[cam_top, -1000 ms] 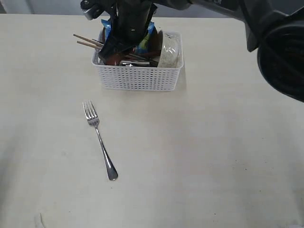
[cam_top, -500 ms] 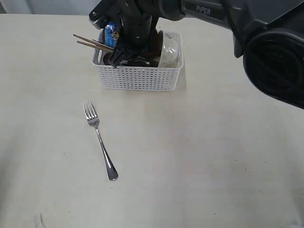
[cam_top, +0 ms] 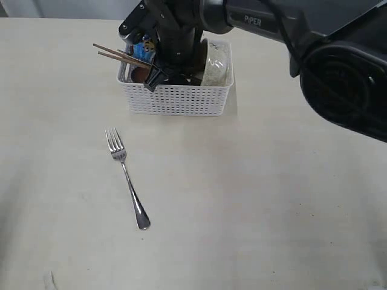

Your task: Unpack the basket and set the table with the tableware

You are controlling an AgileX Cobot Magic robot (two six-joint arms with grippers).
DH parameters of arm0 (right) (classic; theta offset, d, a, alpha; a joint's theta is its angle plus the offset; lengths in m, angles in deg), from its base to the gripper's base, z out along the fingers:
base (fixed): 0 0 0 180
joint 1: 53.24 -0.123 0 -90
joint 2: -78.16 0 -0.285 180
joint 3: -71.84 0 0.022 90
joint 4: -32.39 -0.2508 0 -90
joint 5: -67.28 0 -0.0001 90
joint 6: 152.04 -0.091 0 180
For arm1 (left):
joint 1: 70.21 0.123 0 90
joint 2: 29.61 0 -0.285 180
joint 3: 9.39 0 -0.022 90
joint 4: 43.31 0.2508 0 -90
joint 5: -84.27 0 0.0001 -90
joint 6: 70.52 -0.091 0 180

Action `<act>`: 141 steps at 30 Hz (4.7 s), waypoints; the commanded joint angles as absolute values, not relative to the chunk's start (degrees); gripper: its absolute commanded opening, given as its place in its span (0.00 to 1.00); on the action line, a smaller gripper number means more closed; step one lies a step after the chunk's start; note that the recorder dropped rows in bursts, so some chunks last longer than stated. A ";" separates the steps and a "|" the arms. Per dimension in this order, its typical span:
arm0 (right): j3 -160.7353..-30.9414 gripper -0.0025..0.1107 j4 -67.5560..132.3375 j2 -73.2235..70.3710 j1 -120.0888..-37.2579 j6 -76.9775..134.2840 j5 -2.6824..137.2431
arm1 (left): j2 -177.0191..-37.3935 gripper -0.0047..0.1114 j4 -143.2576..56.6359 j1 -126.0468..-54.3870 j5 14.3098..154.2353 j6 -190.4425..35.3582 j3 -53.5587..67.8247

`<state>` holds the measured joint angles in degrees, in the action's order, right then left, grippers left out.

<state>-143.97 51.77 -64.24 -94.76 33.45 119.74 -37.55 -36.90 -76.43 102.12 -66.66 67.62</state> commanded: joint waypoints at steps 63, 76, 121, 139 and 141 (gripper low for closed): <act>-144.21 0.02 45.56 -55.07 -95.44 35.72 117.79 | -37.39 0.04 -37.55 -76.79 101.70 -66.65 67.82; -144.21 0.02 35.85 -46.10 -95.44 34.61 115.56 | -37.39 0.04 -37.55 -76.79 101.70 -66.65 67.82; -116.80 0.02 -8.86 -52.58 -109.65 22.54 105.33 | -37.39 0.04 -37.11 -76.79 101.70 -66.65 67.82; -116.80 0.17 -5.94 -55.17 -106.47 17.26 98.60 | -37.39 0.04 -37.11 -76.79 101.70 -66.65 67.82; -116.80 0.34 -5.94 -55.29 -106.47 17.26 98.22 | -37.39 0.04 -37.11 -76.79 101.70 -66.65 67.82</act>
